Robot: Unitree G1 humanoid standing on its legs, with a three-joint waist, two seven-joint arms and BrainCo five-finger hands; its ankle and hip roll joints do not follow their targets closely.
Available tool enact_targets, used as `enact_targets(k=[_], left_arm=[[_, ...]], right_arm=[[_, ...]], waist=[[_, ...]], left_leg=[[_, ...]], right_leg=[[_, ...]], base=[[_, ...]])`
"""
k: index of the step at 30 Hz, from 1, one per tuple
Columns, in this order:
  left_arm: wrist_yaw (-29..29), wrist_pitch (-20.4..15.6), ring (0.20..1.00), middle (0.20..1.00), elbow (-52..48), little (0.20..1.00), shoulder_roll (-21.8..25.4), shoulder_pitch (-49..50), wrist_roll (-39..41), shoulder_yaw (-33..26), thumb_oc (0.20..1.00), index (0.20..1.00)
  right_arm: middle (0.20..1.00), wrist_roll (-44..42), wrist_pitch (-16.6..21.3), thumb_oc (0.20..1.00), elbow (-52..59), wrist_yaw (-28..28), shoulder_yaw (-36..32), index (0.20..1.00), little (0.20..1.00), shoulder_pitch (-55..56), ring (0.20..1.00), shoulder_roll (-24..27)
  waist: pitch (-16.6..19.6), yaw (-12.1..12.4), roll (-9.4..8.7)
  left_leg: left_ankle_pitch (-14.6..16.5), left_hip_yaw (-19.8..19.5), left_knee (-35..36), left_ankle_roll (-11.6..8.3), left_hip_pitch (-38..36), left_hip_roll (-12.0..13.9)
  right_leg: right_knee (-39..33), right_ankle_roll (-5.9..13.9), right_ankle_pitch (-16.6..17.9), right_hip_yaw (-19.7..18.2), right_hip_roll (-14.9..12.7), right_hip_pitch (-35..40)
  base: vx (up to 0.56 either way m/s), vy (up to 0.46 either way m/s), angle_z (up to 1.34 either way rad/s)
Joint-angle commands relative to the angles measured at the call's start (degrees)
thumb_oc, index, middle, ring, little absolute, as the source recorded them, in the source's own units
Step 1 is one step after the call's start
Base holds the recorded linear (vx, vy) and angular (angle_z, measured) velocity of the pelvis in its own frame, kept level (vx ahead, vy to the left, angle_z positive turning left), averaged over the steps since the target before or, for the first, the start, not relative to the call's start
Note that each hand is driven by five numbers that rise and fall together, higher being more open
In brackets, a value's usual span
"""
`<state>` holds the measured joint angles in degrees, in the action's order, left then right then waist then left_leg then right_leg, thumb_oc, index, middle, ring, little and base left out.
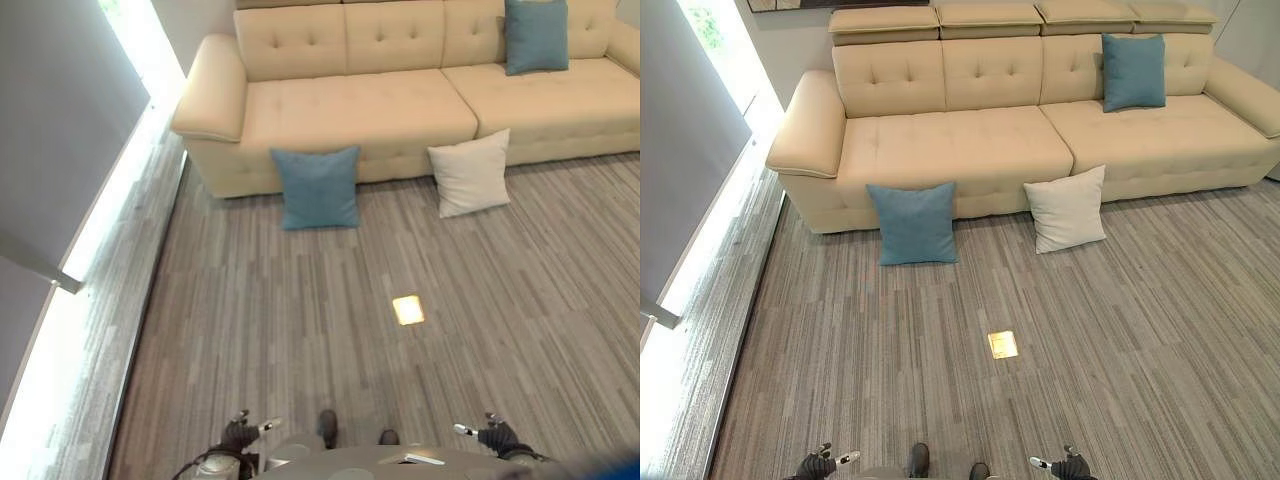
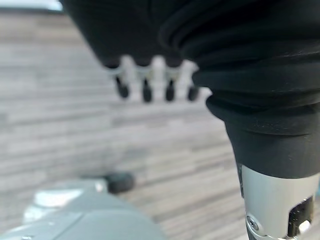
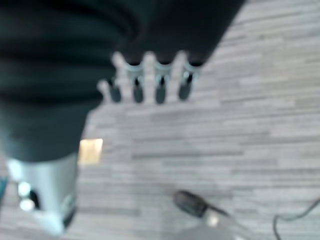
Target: Pick up all the scattered cushions and arrange them neatly on the sofa.
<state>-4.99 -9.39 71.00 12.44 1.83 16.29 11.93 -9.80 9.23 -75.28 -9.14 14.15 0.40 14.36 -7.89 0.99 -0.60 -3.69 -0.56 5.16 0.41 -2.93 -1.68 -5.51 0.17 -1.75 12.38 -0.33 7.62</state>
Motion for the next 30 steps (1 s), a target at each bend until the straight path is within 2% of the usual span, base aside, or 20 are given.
enact_targets(k=[1, 9, 24, 30], left_arm=[[0.93, -1.64, 1.000, 1.000, 1.08, 1.000, 0.54, -4.54, 0.60, -1.15, 1.000, 1.000], [0.41, -1.75, 1.000, 1.000, 1.06, 1.000, 0.73, -5.44, 0.93, -1.00, 1.000, 1.000], [0.81, -1.15, 1.000, 1.000, 2.87, 1.000, 0.29, -4.67, -0.99, -0.58, 1.000, 1.000], [-1.30, -1.03, 1.000, 1.000, 3.49, 1.000, 0.94, -4.88, -3.64, -0.55, 1.000, 1.000]], right_arm=[[1.000, 0.10, 0.53, 1.000, 0.33, 0.23, 0.80, 1.000, 1.000, -1.33, 1.000, 2.09], [1.000, 0.20, 0.66, 1.000, 0.78, 0.42, 1.66, 1.000, 1.000, -1.74, 1.000, 2.01], [1.000, 1.03, 0.51, 1.000, -0.53, 0.32, 1.51, 1.000, 1.000, -0.90, 1.000, 1.85], [1.000, -0.07, 0.82, 1.000, -0.09, 0.17, 1.27, 1.000, 1.000, -1.48, 1.000, 1.82]], waist=[[-0.30, 0.52, -1.38], [-1.12, 0.69, -1.82], [0.22, 0.26, -2.43], [0.19, 0.74, -2.78]], left_leg=[[0.44, -3.61, -0.16, -4.45, 0.51, 2.16], [-0.38, -4.17, -0.16, -4.75, 0.79, 2.80], [0.97, -3.26, -0.16, -4.65, -0.92, 3.01], [0.87, -3.99, -0.16, -4.75, -1.16, 3.20]], right_leg=[[0.51, 3.59, 0.56, 0.91, -1.91, -1.58], [0.51, 2.96, 0.24, 1.26, -1.35, -1.60], [0.51, 2.94, -0.14, 0.89, -1.05, -0.06], [0.51, 2.59, -0.63, 1.01, -0.72, 0.49]], base=[[0.00, 0.000, 0.00], [-0.01, -0.033, 0.05], [0.01, -0.002, 0.01], [0.01, -0.005, 0.00]])
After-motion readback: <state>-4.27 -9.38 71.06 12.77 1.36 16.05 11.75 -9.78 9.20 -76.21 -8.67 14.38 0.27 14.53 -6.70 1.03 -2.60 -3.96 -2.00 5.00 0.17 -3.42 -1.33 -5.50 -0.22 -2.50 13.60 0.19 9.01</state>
